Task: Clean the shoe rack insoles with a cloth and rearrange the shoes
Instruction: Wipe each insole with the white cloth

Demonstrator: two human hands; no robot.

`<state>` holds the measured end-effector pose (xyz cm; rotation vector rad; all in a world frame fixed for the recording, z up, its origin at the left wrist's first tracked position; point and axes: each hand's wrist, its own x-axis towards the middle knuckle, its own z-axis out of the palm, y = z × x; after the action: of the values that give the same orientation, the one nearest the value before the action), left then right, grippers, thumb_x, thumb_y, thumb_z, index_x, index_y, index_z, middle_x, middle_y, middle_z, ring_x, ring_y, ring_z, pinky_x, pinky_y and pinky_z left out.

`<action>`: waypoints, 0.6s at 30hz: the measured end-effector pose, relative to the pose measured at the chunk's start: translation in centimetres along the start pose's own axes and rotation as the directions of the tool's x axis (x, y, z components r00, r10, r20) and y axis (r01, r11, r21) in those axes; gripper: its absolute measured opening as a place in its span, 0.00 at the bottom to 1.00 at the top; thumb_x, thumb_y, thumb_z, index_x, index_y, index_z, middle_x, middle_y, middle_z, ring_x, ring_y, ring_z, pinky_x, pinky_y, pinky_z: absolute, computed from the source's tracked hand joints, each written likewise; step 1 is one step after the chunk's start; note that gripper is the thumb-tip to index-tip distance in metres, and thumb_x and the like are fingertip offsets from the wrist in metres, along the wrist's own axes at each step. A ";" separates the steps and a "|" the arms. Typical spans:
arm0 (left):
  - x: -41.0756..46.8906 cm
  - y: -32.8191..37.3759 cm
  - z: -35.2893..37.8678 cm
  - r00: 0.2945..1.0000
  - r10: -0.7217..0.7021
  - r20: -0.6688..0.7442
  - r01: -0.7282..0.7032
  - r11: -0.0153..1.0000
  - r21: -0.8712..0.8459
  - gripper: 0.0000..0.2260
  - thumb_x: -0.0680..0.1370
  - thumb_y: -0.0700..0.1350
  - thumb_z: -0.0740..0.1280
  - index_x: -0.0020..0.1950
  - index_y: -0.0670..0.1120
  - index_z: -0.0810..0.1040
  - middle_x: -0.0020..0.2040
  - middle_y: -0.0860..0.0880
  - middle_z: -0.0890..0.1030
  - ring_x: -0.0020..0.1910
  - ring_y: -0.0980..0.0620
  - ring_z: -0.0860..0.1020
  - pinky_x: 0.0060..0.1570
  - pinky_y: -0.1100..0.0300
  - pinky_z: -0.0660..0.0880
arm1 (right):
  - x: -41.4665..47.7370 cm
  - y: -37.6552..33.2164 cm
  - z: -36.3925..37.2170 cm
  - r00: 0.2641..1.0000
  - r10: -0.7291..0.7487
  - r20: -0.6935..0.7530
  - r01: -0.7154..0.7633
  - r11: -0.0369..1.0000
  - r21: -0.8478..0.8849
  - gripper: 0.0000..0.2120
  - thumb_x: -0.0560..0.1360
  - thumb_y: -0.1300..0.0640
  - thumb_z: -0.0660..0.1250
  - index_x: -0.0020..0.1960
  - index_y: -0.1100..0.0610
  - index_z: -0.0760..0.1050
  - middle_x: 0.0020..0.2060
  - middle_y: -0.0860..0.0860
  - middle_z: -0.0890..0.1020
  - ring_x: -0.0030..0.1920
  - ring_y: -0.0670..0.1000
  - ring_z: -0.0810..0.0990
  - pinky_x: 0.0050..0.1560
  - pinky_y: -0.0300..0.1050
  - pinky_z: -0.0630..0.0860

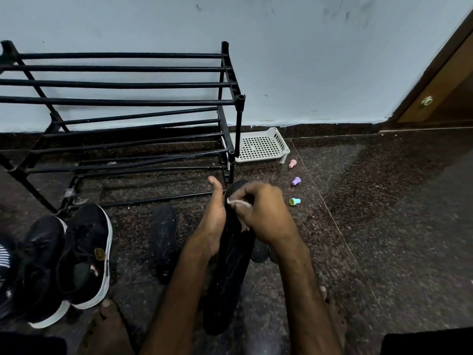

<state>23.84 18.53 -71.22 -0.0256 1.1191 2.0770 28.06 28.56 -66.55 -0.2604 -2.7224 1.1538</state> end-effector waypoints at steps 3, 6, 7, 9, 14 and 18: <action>0.0 0.2 0.0 1.000 0.008 0.028 -0.009 1.000 0.020 0.43 0.74 0.73 0.42 0.47 0.39 0.81 0.35 0.42 0.81 0.34 0.47 0.80 0.35 0.59 0.76 | -0.3 0.7 0.2 0.985 0.103 -0.141 -0.109 0.993 -0.034 0.03 0.71 0.61 0.71 0.42 0.54 0.82 0.39 0.46 0.83 0.40 0.46 0.81 0.45 0.41 0.79; 0.0 -0.1 1.0 0.998 -0.008 0.060 0.007 1.000 0.017 0.42 0.74 0.74 0.42 0.47 0.41 0.82 0.34 0.44 0.81 0.34 0.49 0.80 0.34 0.61 0.77 | 0.0 0.5 0.4 0.895 0.072 -0.439 -0.122 0.989 -0.086 0.03 0.73 0.61 0.71 0.46 0.55 0.82 0.44 0.48 0.82 0.43 0.48 0.81 0.48 0.46 0.80; 0.0 -0.3 1.1 0.999 -0.003 0.049 0.002 1.000 0.014 0.42 0.74 0.74 0.43 0.46 0.41 0.82 0.35 0.43 0.81 0.35 0.48 0.80 0.35 0.60 0.77 | 0.2 0.3 0.4 0.908 0.045 -0.417 -0.070 0.997 -0.044 0.03 0.73 0.61 0.71 0.46 0.55 0.82 0.44 0.48 0.82 0.43 0.47 0.81 0.49 0.46 0.80; 0.1 -0.4 0.6 1.000 0.019 -0.015 -0.019 1.000 0.002 0.44 0.72 0.77 0.45 0.47 0.40 0.81 0.41 0.40 0.79 0.42 0.43 0.79 0.40 0.56 0.76 | 0.2 -0.2 0.2 0.985 0.003 -0.173 0.005 0.999 0.048 0.04 0.72 0.61 0.72 0.45 0.53 0.83 0.43 0.46 0.83 0.43 0.43 0.81 0.47 0.39 0.79; 0.0 0.3 0.2 1.000 -0.001 -0.012 0.001 1.000 -0.019 0.47 0.73 0.75 0.40 0.57 0.39 0.82 0.44 0.41 0.84 0.40 0.45 0.83 0.38 0.57 0.81 | -0.3 0.9 -0.4 0.990 0.144 0.003 -0.143 0.984 -0.109 0.01 0.71 0.58 0.74 0.41 0.54 0.84 0.39 0.48 0.85 0.39 0.45 0.82 0.47 0.40 0.79; -0.1 -0.3 1.4 0.998 -0.032 0.056 0.031 0.999 0.006 0.41 0.75 0.73 0.43 0.45 0.42 0.82 0.35 0.44 0.82 0.33 0.49 0.82 0.33 0.62 0.78 | 0.2 0.5 0.1 0.925 0.076 -0.373 -0.141 0.978 -0.152 0.04 0.73 0.61 0.70 0.46 0.54 0.82 0.45 0.49 0.82 0.44 0.50 0.81 0.50 0.46 0.79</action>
<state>24.56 19.53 -70.56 0.0169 1.0840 2.0345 27.87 28.92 -66.98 -0.5947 -2.4987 0.7899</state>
